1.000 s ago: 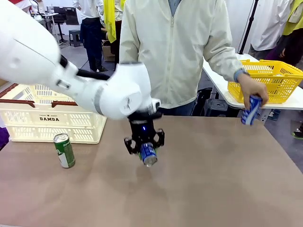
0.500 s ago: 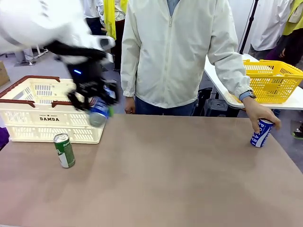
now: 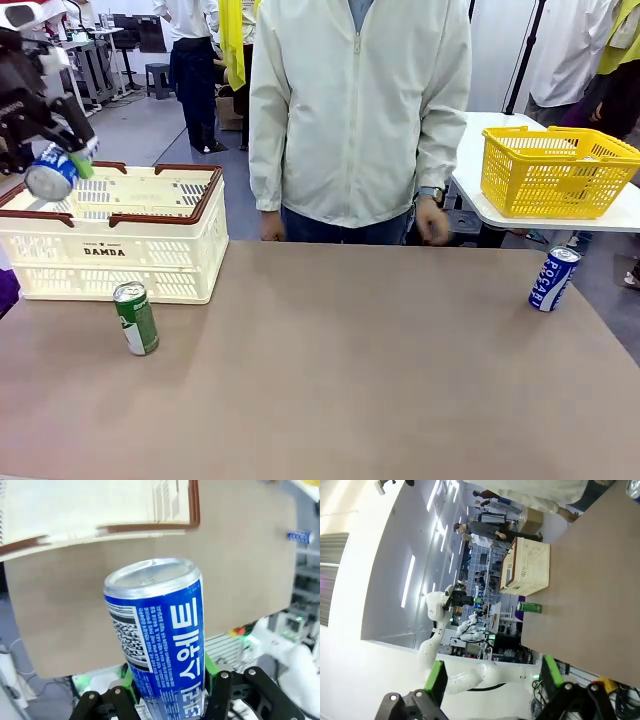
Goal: Place the drinks into the Shopping basket.
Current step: Pick up one drink and place it into the Shopping basket.
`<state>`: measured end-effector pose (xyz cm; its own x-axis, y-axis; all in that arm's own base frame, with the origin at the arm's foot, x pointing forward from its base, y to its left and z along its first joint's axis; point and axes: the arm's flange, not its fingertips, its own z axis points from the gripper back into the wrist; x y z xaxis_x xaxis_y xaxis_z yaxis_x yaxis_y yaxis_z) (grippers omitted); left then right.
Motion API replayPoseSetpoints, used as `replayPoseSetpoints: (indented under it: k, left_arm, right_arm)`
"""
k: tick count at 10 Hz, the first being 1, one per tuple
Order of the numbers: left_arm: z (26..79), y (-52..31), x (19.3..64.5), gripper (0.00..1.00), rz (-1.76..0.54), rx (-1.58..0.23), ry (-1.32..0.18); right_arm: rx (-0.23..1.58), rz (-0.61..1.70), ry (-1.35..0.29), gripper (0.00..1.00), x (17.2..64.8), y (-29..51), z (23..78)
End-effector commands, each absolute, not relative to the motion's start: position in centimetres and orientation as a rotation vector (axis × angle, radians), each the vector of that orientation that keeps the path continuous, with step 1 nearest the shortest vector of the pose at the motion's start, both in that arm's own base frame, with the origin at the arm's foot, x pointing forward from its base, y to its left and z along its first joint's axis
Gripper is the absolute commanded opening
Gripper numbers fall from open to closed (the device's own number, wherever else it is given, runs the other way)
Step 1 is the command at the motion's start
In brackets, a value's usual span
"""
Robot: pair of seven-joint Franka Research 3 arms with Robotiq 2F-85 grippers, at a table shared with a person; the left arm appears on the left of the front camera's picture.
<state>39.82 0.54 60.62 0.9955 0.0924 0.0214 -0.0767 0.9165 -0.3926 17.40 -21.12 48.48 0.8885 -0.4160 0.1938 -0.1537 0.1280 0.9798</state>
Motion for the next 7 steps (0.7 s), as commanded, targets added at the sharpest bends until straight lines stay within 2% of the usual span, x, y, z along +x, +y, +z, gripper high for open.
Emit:
replayPoseSetpoints:
  k: [1,2,5,6,7]
  left_arm:
    - [61.8,0.8,42.5,0.00,0.224,-0.533,-0.098]
    - [60.6,0.5,39.8,0.00,0.087,-0.402,-0.040]
    - [60.6,0.5,39.8,0.00,0.087,-0.402,-0.040]
    - [60.4,0.7,41.0,0.00,0.119,-0.427,-0.032]
    - [60.6,0.7,45.8,0.00,0.027,-0.369,0.006]
  right_arm:
    - [1.478,-0.205,-0.457,1.00,19.2,-20.4,47.4]
    - [1.478,-0.205,-0.457,1.00,19.2,-20.4,47.4]
    - [1.478,-0.205,-0.457,1.00,19.2,-20.4,47.4]
    - [1.478,-0.205,-0.457,1.00,19.2,-20.4,47.4]
    - [1.478,-0.205,-0.457,1.00,19.2,-20.4,47.4]
